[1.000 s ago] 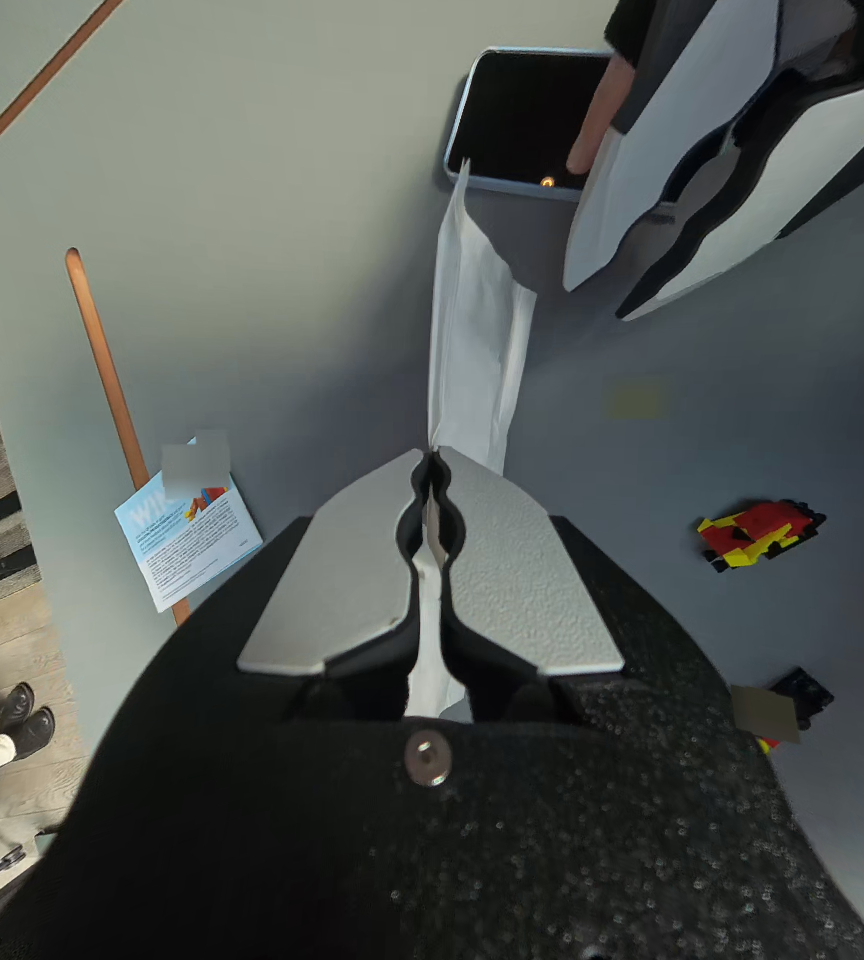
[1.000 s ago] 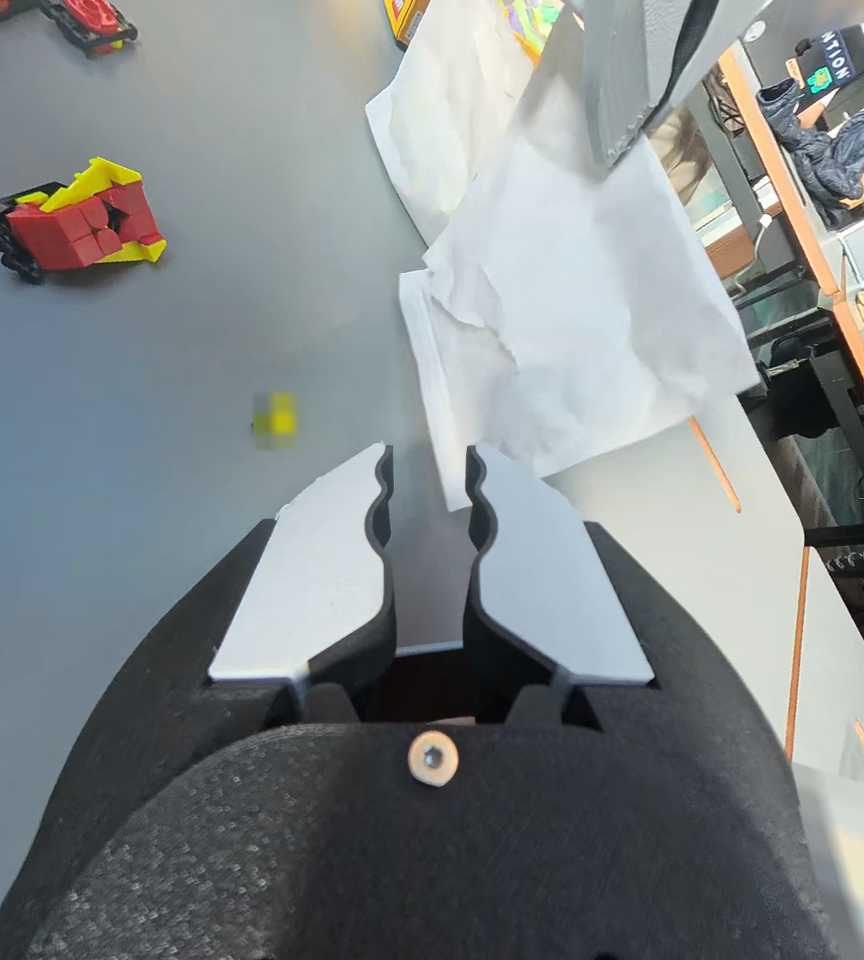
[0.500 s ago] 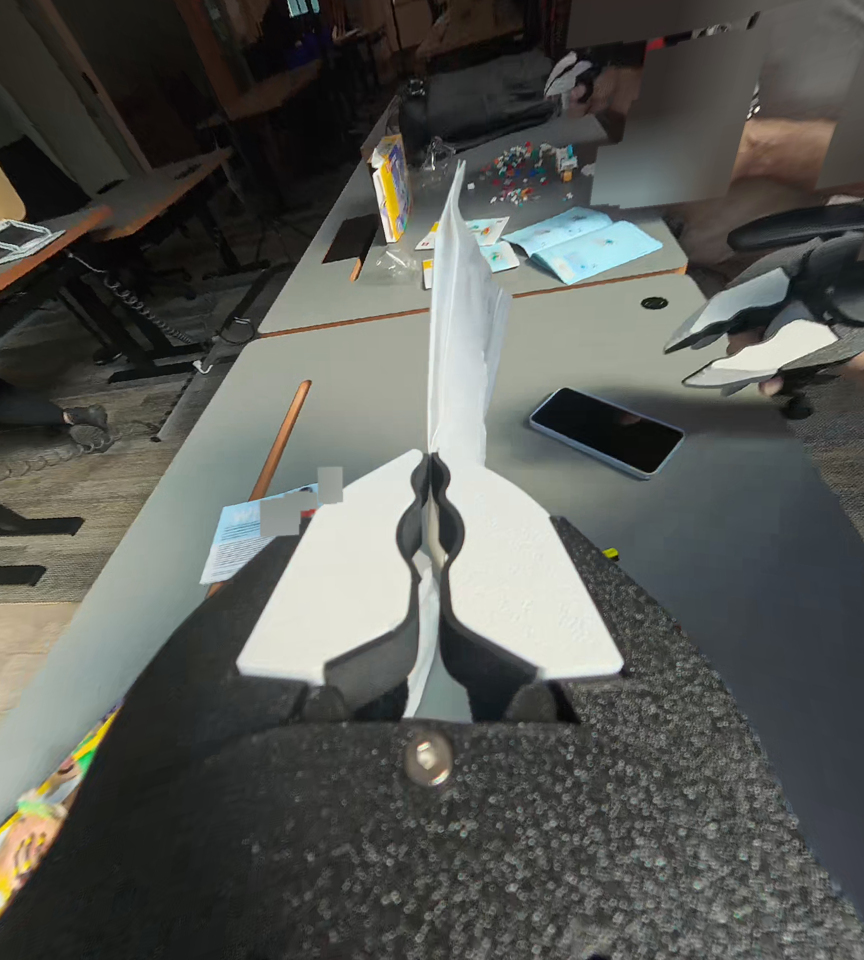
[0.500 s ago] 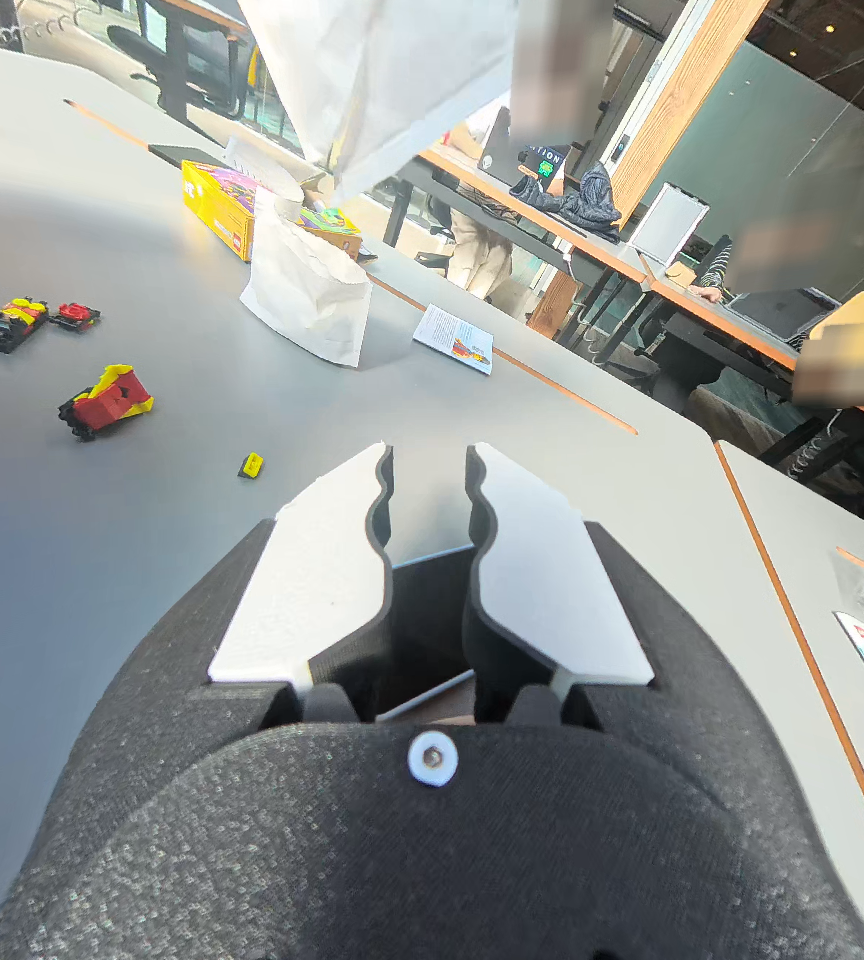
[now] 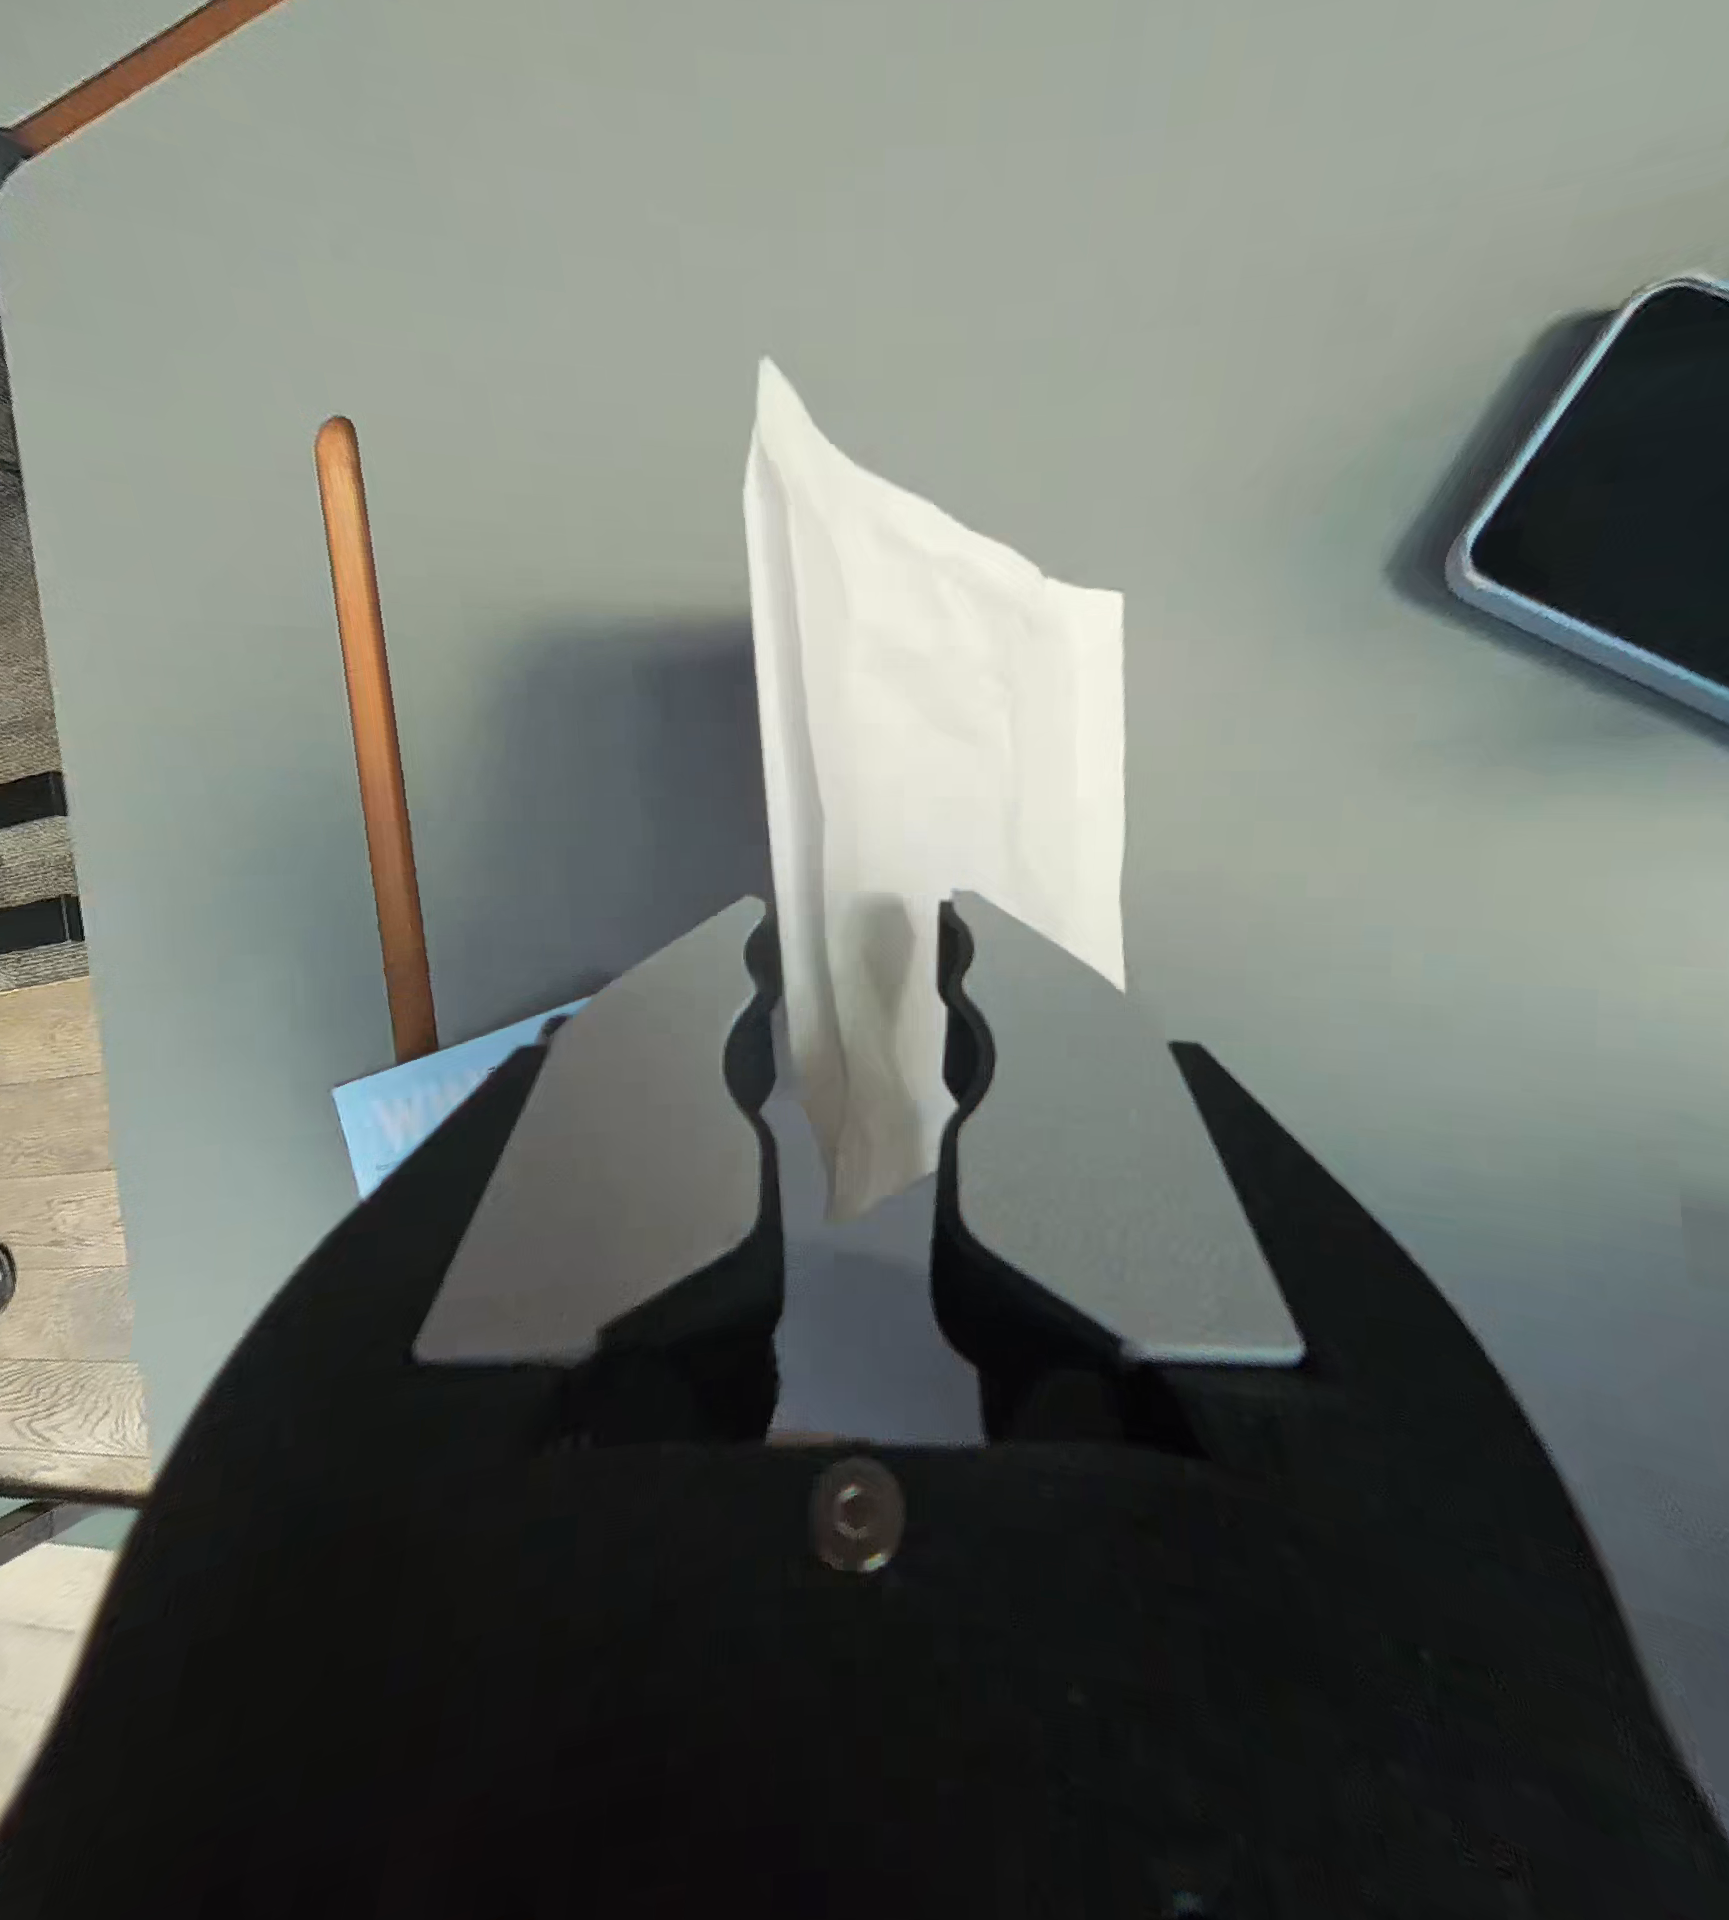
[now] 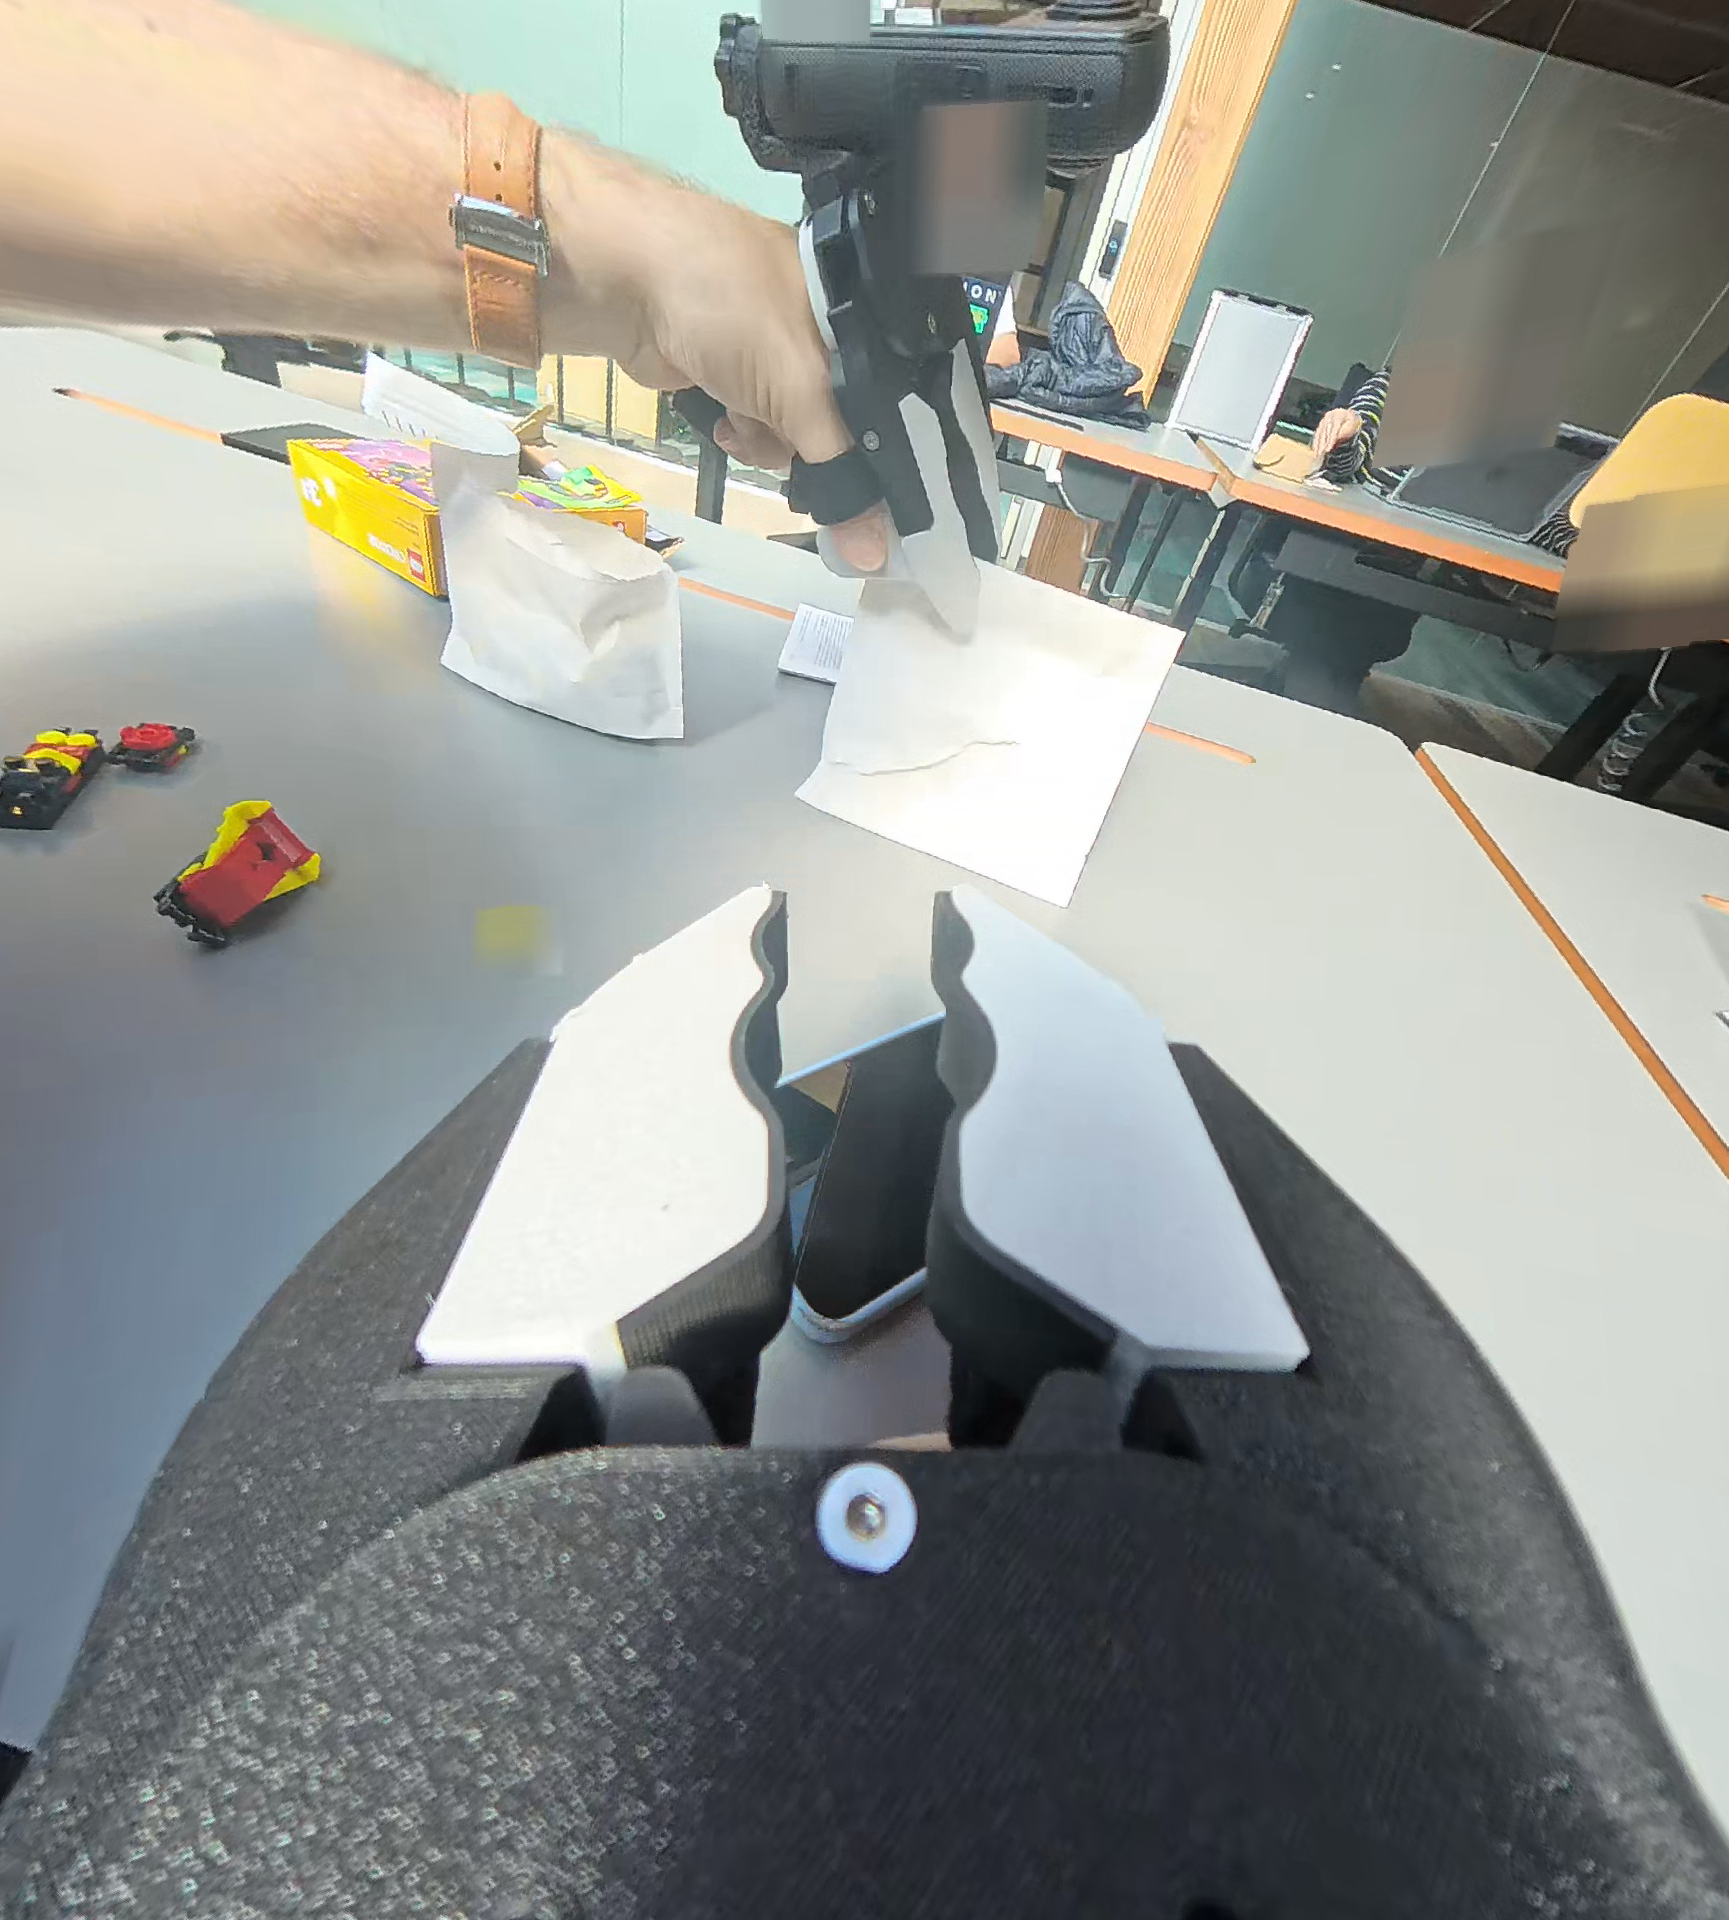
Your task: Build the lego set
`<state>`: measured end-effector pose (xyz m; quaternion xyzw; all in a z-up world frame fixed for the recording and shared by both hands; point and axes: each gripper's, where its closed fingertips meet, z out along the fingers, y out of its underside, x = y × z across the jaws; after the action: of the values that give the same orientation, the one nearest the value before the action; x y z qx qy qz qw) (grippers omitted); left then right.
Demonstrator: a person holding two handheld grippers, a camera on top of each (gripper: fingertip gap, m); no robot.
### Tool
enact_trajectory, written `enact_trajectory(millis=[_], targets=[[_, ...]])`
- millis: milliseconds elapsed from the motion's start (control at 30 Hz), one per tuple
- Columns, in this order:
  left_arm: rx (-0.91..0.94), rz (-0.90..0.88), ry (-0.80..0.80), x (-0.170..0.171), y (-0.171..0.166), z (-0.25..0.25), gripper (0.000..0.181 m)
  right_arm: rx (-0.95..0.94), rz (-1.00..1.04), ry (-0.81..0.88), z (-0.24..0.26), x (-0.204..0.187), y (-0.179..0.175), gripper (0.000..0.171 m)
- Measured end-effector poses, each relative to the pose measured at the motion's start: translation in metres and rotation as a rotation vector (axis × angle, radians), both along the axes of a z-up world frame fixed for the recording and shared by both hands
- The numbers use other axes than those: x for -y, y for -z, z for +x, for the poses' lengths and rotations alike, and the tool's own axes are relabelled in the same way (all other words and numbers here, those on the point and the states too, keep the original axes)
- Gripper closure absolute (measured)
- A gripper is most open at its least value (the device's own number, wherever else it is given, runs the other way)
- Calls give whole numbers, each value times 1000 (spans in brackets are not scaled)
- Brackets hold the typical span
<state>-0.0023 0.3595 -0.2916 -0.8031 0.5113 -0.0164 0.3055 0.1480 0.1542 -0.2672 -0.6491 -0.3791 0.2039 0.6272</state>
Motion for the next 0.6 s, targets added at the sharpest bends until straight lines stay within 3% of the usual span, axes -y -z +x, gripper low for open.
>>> enact_trajectory(millis=[100, 167, 233, 267, 333, 367, 467, 600], targets=[[100, 75, -12, 1, -21, 9, 148, -45, 0, 16, 6, -9, -10, 145], [169, 121, 33, 23, -46, 22, 148, -96, 9, 57, 12, -13, -29, 146], [362, 154, 132, 76, -83, 53, 155, -154, 46, 80, 16, -14, -62, 159], [511, 168, 195, 112, -103, 74, 176, -177, 83, 75, 16, -19, -83, 170], [688, 240, 276, 167, -125, 111, 181, -220, 132, 19, 9, -37, -118, 171], [710, 295, 289, 177, -130, 124, 181, -223, 131, -1, 5, -50, -126, 171], [767, 360, 232, 150, -153, 119, 181, -192, 88, -27, 12, -45, -128, 171], [755, 449, 25, 80, -183, 15, 181, -210, 103, 98, 73, 31, -111, 171]])
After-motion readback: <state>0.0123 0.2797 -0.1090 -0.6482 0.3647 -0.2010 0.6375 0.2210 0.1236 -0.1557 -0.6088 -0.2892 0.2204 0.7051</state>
